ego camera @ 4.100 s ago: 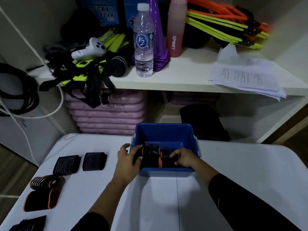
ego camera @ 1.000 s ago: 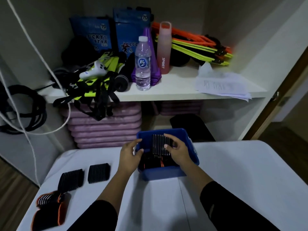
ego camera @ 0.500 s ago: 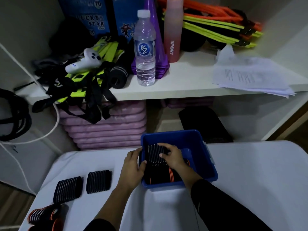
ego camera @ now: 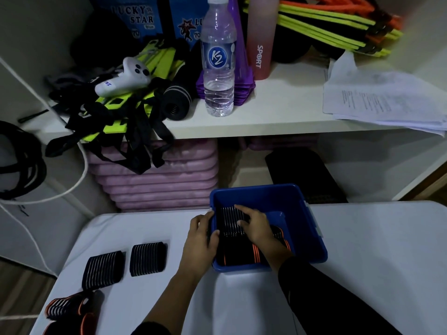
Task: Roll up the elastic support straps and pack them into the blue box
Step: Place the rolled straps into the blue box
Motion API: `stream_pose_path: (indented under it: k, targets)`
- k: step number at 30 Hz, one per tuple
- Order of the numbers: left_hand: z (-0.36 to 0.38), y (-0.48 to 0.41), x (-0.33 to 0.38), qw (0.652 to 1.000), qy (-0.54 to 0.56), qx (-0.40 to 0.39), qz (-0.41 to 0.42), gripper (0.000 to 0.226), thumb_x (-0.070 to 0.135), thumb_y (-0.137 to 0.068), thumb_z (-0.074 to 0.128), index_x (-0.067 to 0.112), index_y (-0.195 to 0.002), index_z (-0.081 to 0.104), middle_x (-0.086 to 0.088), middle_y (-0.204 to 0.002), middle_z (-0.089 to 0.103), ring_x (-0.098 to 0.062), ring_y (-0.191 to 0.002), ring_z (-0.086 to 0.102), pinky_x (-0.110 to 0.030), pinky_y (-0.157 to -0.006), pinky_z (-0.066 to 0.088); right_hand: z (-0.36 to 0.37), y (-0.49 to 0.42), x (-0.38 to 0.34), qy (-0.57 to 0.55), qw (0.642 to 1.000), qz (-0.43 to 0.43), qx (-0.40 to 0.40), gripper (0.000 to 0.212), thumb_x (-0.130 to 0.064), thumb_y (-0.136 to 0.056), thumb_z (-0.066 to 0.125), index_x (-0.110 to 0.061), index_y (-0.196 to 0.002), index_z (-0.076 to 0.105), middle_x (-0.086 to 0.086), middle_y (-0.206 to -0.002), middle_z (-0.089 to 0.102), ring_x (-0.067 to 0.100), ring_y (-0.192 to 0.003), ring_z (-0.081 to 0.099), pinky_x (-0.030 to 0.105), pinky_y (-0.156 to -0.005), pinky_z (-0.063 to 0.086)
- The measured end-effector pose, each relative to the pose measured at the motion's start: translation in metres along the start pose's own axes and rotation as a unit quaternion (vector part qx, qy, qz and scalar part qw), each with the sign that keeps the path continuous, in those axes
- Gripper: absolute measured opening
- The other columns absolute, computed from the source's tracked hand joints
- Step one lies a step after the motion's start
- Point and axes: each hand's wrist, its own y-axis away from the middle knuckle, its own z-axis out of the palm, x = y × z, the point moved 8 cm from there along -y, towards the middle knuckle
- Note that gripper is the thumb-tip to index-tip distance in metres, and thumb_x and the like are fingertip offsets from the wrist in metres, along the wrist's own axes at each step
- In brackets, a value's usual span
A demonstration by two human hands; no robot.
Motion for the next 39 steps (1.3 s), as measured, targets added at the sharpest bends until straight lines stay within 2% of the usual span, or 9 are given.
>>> stream_pose_path:
  k: [9,12,15,20,24,28,32,35,39]
  targets:
    - [-0.006,0.001,0.002,1.0,0.003,0.01,-0.007,0.045,0.021,-0.093,0.05,0.023,-0.136,0.04,0.009,-0.117,0.04,-0.015,-0.101,0.056,-0.036,-0.089,0.052,-0.014,0.009,-0.001,-0.048,0.999,-0.009,0.013,0.051,-0.011,-0.082,0.068,-0.028,-0.129,0.056,0.012,-0.127,0.058,0.019,-0.109,0.056,0.028,-0.1,0.045]
    - [-0.018,0.005,0.003,0.999,0.016,0.041,0.006,0.036,0.02,-0.093,0.05,0.024,-0.129,0.05,0.008,-0.115,0.048,-0.013,-0.097,0.058,-0.033,-0.084,0.054,-0.035,0.022,-0.01,-0.063,0.994,-0.009,0.083,0.043,-0.011,-0.083,0.067,-0.021,-0.124,0.059,0.013,-0.121,0.055,0.023,-0.107,0.056,0.031,-0.098,0.045]
    - [-0.042,0.014,-0.004,0.995,0.022,0.099,-0.004,0.03,0.011,-0.091,0.052,0.018,-0.119,0.058,0.002,-0.113,0.056,-0.012,-0.091,0.058,-0.024,-0.076,0.05,-0.047,0.046,-0.047,-0.101,0.981,-0.081,0.142,0.03,-0.006,-0.086,0.061,-0.017,-0.113,0.062,0.007,-0.11,0.056,0.016,-0.096,0.058,0.031,-0.09,0.05]
    - [-0.083,0.038,-0.045,0.984,-0.004,0.165,-0.067,0.028,0.004,-0.088,0.053,0.015,-0.113,0.063,-0.001,-0.105,0.059,-0.015,-0.086,0.058,-0.024,-0.076,0.042,-0.003,0.077,-0.118,-0.125,0.969,-0.202,0.065,0.028,-0.003,-0.088,0.056,-0.016,-0.112,0.063,-0.001,-0.101,0.053,0.007,-0.08,0.057,0.019,-0.077,0.05]
    - [-0.116,0.052,-0.094,0.972,-0.067,0.186,-0.126,0.028,0.002,-0.085,0.056,0.01,-0.111,0.064,-0.013,-0.108,0.061,-0.028,-0.101,0.056,-0.032,-0.091,0.041,0.059,0.091,-0.154,-0.104,0.966,-0.236,-0.006,0.03,-0.003,-0.087,0.055,-0.018,-0.113,0.062,0.001,-0.11,0.056,0.003,-0.076,0.053,0.014,-0.075,0.045]
    - [-0.13,0.056,-0.137,0.968,-0.073,0.154,-0.185,0.033,0.004,-0.084,0.058,0.007,-0.117,0.06,-0.02,-0.116,0.056,-0.034,-0.107,0.052,-0.038,-0.095,0.041,0.126,0.091,-0.145,-0.048,0.981,-0.138,-0.125,0.038,-0.017,-0.094,0.051,-0.023,-0.131,0.047,0.007,-0.125,0.05,0.014,-0.097,0.053,0.013,-0.08,0.036]
    - [-0.119,0.054,-0.16,0.973,-0.073,0.058,-0.21,0.044,0.009,-0.09,0.054,0.009,-0.133,0.047,-0.019,-0.129,0.051,-0.033,-0.116,0.052,-0.034,-0.098,0.039,0.177,0.086,-0.115,0.021,0.975,-0.064,-0.21,0.063,-0.03,-0.092,0.055,-0.029,-0.147,0.024,0.01,-0.141,0.044,0.027,-0.128,0.044,0.03,-0.106,0.035]
    - [-0.109,0.051,-0.169,0.976,-0.073,0.01,-0.203,0.049,0.01,-0.091,0.052,0.012,-0.139,0.04,-0.017,-0.132,0.051,-0.031,-0.119,0.051,-0.03,-0.1,0.037,0.195,0.081,-0.106,0.041,0.975,-0.069,-0.208,0.067,-0.03,-0.089,0.059,-0.032,-0.147,0.024,0.007,-0.14,0.048,0.023,-0.129,0.044,0.033,-0.11,0.033]
    - [-0.103,0.046,-0.176,0.978,-0.084,0.004,-0.189,0.05,0.006,-0.09,0.05,0.014,-0.139,0.041,-0.013,-0.126,0.059,-0.03,-0.111,0.056,-0.038,-0.104,0.038,0.204,0.074,-0.11,0.014,0.981,-0.085,-0.174,0.064,-0.017,-0.088,0.06,-0.031,-0.144,0.032,0.001,-0.141,0.047,0.02,-0.13,0.044,0.032,-0.112,0.032]
